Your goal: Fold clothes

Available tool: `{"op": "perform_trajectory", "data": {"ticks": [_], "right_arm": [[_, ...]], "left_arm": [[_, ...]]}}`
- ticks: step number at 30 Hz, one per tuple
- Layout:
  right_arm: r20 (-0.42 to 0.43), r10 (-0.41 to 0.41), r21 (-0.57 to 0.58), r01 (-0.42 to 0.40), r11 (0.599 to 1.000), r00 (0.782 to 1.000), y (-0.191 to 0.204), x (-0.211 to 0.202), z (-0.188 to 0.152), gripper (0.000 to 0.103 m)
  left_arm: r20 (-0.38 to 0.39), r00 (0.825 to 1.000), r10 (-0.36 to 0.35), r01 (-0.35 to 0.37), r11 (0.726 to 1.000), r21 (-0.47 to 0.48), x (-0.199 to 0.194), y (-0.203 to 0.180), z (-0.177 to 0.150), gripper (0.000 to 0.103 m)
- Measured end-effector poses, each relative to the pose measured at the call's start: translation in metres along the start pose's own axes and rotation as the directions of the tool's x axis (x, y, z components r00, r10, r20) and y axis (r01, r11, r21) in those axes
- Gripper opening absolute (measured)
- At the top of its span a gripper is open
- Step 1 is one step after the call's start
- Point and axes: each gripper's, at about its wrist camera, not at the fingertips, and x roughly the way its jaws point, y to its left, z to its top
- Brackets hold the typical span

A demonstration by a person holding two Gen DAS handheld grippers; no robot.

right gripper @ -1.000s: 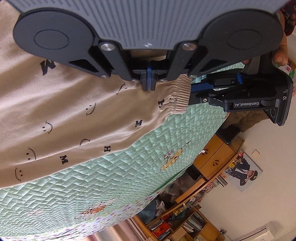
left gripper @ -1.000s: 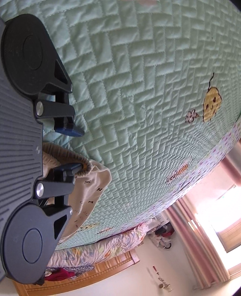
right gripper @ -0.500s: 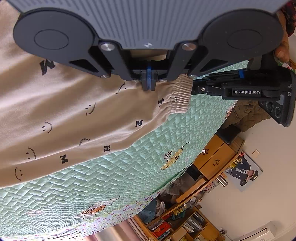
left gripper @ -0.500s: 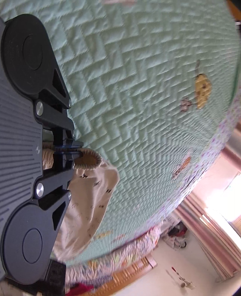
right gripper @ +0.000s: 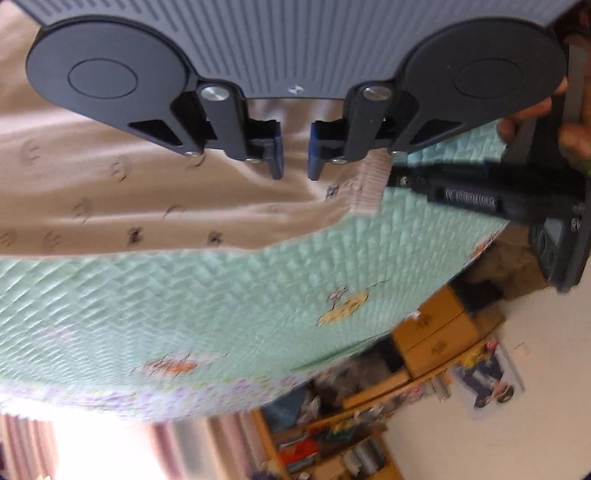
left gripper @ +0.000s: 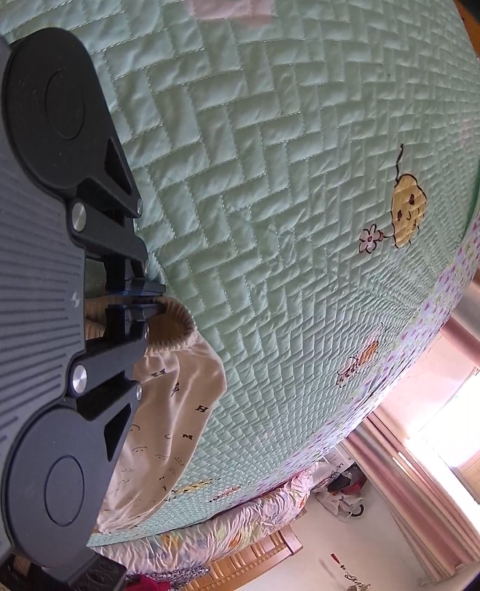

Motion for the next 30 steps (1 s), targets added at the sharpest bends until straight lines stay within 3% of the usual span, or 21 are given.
{"op": "perform_trajectory", "data": {"ticks": [2,4,8,11,13,15,19,25,27,30], "right_arm": [[-0.001,-0.036,-0.002,0.036,0.999,0.999,0.005,-0.005,0.001,0.01],[0.031,-0.065,-0.023,0.066,0.998,0.997,0.019,-0.021,-0.001,0.017],[0.018,0.115,-0.011,-0.115,0.993,0.993,0.043,-0.051,-0.024,0.017],[0.001,0.139,-0.07,-0.138,0.988,0.99,0.069,-0.065,-0.044,0.018],[0.014,0.124,-0.118,-0.121,0.986,0.992,0.087,-0.071,-0.054,0.028],[0.04,0.115,-0.134,-0.109,0.985,0.993,0.102,-0.076,-0.061,0.04],[0.02,0.099,-0.116,-0.096,0.989,0.995,0.121,-0.074,-0.067,0.046],[0.087,-0.045,-0.254,0.066,0.965,0.995,0.17,-0.062,-0.076,0.056],[0.098,-0.097,-0.276,0.12,0.954,0.991,0.178,-0.051,-0.075,0.061],[0.097,-0.191,-0.266,0.211,0.941,0.977,0.175,-0.035,-0.074,0.061]], "left_arm": [[-0.006,1.0,-0.005,0.005,1.0,-0.003,0.0,0.001,0.0,0.007],[0.003,1.0,-0.004,0.004,1.0,-0.009,-0.006,0.002,-0.002,0.008],[0.04,0.999,0.015,-0.014,0.999,-0.029,-0.031,0.01,-0.015,0.008],[0.042,0.999,-0.013,0.014,0.999,-0.04,-0.057,0.019,-0.037,0.012],[0.028,0.999,-0.022,0.023,0.999,-0.037,-0.071,0.023,-0.053,0.019],[-0.003,0.999,-0.042,0.042,0.999,-0.024,-0.08,0.025,-0.069,0.019],[0.007,1.0,-0.03,0.03,0.999,-0.042,-0.096,0.033,-0.085,0.019],[0.059,0.998,-0.018,0.024,0.994,-0.107,-0.106,0.043,-0.082,0.025],[0.057,0.998,-0.014,0.02,0.994,-0.11,-0.105,0.043,-0.083,0.025],[0.052,0.999,-0.014,0.019,0.995,-0.094,-0.104,0.041,-0.084,0.03]]}}
